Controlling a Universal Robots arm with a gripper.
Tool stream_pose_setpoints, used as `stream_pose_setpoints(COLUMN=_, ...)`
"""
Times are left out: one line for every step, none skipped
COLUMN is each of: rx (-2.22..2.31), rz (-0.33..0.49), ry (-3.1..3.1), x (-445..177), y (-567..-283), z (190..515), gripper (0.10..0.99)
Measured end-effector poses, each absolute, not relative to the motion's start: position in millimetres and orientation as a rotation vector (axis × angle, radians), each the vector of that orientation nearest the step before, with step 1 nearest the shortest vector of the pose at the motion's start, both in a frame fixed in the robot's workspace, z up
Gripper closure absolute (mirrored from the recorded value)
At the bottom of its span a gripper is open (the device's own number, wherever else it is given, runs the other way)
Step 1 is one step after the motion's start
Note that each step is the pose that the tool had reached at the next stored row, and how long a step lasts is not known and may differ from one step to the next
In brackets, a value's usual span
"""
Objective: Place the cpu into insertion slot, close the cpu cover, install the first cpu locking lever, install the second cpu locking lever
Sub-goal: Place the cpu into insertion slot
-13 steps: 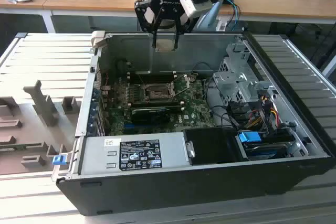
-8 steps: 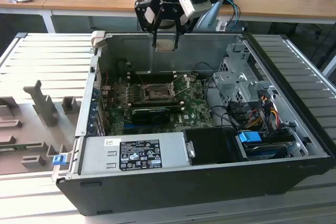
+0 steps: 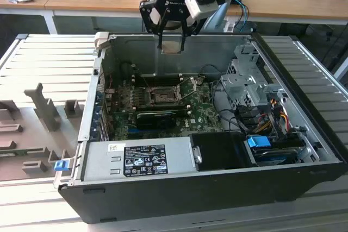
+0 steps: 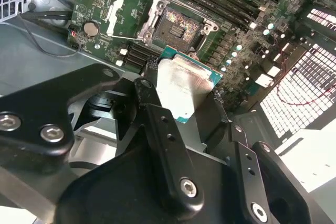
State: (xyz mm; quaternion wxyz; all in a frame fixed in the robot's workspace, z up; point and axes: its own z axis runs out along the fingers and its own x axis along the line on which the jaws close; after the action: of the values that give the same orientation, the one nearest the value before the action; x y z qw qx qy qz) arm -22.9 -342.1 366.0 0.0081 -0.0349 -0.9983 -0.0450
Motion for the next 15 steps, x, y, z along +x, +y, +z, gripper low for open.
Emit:
stream_pose_setpoints(rx=-0.111, rz=-0.141, ry=-3.120, x=-22.8, y=-342.1, z=365.9, gripper=0.557)
stream_pose_setpoints(rx=-0.114, rz=-0.141, ry=-3.120, x=-22.8, y=-342.1, z=365.8, gripper=0.557)
stream_pose_setpoints(rx=-0.116, rz=-0.141, ry=-3.120, x=-22.8, y=-342.1, z=365.8, gripper=0.557)
stream_pose_setpoints(rx=-0.117, rz=-0.141, ry=-3.120, x=-22.8, y=-342.1, z=365.7, gripper=0.557)
stream_pose_setpoints(rx=-0.118, rz=-0.141, ry=-3.120, x=-22.8, y=-342.1, z=365.7, gripper=0.557)
stream_pose_setpoints(rx=-0.121, rz=-0.141, ry=-3.120, x=-22.8, y=-342.1, z=365.6, gripper=0.557)
stream_pose_setpoints(rx=-0.123, rz=-0.141, ry=-3.120, x=-22.8, y=-342.1, z=365.6, gripper=0.557)
stream_pose_setpoints(rx=-0.124, rz=-0.141, ry=-3.120, x=-22.8, y=-342.1, z=365.5, gripper=0.557)
stream_pose_setpoints(rx=-0.126, rz=-0.141, ry=-3.120, x=-22.8, y=-342.1, z=365.5, gripper=0.557)
stream_pose_setpoints(rx=-0.127, rz=-0.141, ry=-3.120, x=-22.8, y=-342.1, z=365.4, gripper=0.557)
stream_pose_setpoints(rx=-0.128, rz=-0.141, ry=-3.120, x=-22.8, y=-342.1, z=365.4, gripper=0.557)
stream_pose_setpoints(rx=-0.129, rz=-0.141, ry=-3.120, x=-22.9, y=-342.1, z=365.4, gripper=0.557)
stream_pose_setpoints(rx=-0.130, rz=-0.141, ry=-3.120, x=-22.9, y=-342.1, z=365.3, gripper=0.557)
stream_pose_setpoints(rx=-0.131, rz=-0.141, ry=-3.120, x=-22.8, y=-342.1, z=365.3, gripper=0.557)
stream_pose_setpoints(rx=-0.132, rz=-0.141, ry=-3.120, x=-22.8, y=-342.1, z=365.3, gripper=0.557)
